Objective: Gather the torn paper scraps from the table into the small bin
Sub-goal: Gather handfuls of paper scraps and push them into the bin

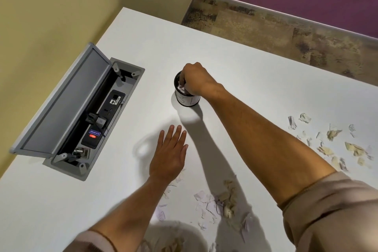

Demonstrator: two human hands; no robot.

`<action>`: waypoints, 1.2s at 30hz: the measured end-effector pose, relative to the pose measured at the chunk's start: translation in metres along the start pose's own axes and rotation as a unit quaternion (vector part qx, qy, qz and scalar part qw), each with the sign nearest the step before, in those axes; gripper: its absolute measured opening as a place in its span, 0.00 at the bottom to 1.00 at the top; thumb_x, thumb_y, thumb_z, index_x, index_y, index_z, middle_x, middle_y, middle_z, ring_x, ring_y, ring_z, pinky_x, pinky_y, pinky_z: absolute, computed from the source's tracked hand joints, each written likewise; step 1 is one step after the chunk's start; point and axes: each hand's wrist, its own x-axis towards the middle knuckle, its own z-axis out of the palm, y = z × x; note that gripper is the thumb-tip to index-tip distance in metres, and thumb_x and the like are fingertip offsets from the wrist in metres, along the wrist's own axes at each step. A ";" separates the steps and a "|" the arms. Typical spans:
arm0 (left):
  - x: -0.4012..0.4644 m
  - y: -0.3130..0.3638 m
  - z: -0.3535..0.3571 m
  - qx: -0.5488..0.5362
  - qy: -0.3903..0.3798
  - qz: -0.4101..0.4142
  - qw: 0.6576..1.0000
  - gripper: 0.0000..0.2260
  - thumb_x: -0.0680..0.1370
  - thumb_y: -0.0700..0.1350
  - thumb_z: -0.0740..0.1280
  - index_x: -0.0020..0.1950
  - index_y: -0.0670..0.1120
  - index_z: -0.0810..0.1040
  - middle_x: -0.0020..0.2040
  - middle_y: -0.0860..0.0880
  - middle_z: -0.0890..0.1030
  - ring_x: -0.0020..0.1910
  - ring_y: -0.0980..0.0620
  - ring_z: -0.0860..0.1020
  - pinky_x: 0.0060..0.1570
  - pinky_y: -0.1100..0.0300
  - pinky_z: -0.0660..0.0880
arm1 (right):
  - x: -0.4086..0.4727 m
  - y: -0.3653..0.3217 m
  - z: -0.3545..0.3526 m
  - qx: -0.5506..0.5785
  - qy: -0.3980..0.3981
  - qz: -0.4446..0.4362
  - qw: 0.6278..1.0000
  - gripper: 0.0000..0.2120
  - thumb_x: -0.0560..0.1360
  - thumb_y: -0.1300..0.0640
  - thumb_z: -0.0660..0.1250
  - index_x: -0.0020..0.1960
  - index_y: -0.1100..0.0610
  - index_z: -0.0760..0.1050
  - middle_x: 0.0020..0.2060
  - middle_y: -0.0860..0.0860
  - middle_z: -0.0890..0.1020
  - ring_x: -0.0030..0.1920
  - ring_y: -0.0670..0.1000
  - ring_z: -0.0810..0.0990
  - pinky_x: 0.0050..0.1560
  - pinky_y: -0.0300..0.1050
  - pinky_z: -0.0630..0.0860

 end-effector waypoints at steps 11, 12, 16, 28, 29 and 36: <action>0.003 -0.002 -0.014 -0.034 -0.045 -0.002 0.998 0.21 0.84 0.51 0.51 0.76 0.46 0.63 0.78 0.46 0.62 0.78 0.44 0.56 0.76 0.46 0.47 | -0.147 0.071 0.050 0.080 0.153 0.028 0.985 0.15 0.78 0.63 0.59 0.61 0.57 0.78 0.61 0.53 0.79 0.63 0.55 0.74 0.60 0.47 0.72; 0.001 -0.003 -0.015 -0.034 -0.066 0.001 0.997 0.22 0.84 0.52 0.50 0.77 0.47 0.60 0.79 0.47 0.59 0.79 0.45 0.53 0.76 0.46 0.44 | -0.163 0.080 0.065 0.078 0.143 0.031 0.986 0.14 0.79 0.60 0.59 0.62 0.57 0.78 0.62 0.53 0.78 0.63 0.55 0.73 0.60 0.46 0.70; -0.020 -0.006 -0.018 -0.043 -0.129 0.043 0.990 0.28 0.82 0.61 0.42 0.79 0.50 0.53 0.81 0.52 0.50 0.79 0.54 0.42 0.76 0.48 0.37 | -0.222 0.107 0.121 0.051 0.065 0.048 0.995 0.18 0.82 0.53 0.57 0.69 0.59 0.71 0.68 0.54 0.73 0.69 0.56 0.69 0.68 0.50 0.66; -0.132 0.042 -0.007 -0.017 -0.148 0.170 0.974 0.27 0.84 0.59 0.46 0.80 0.47 0.55 0.81 0.49 0.50 0.80 0.51 0.42 0.77 0.49 0.40 | -0.337 0.112 0.210 -0.059 -0.031 -0.059 0.996 0.29 0.82 0.41 0.40 0.79 0.54 0.43 0.78 0.48 0.43 0.78 0.48 0.37 0.76 0.48 0.33; -0.138 0.046 -0.007 -0.017 -0.158 0.180 0.971 0.26 0.84 0.59 0.46 0.80 0.48 0.54 0.81 0.49 0.50 0.79 0.52 0.41 0.77 0.48 0.41 | -0.344 0.111 0.212 -0.061 -0.032 -0.066 0.995 0.29 0.83 0.42 0.41 0.79 0.54 0.44 0.78 0.48 0.44 0.78 0.48 0.37 0.76 0.48 0.34; -0.170 0.049 -0.033 -0.040 -0.079 0.090 0.992 0.23 0.84 0.54 0.50 0.78 0.49 0.60 0.80 0.48 0.56 0.80 0.49 0.45 0.78 0.48 0.42 | -0.390 0.116 0.202 0.040 0.101 0.049 0.993 0.26 0.82 0.44 0.53 0.73 0.59 0.61 0.71 0.55 0.67 0.71 0.56 0.65 0.69 0.58 0.64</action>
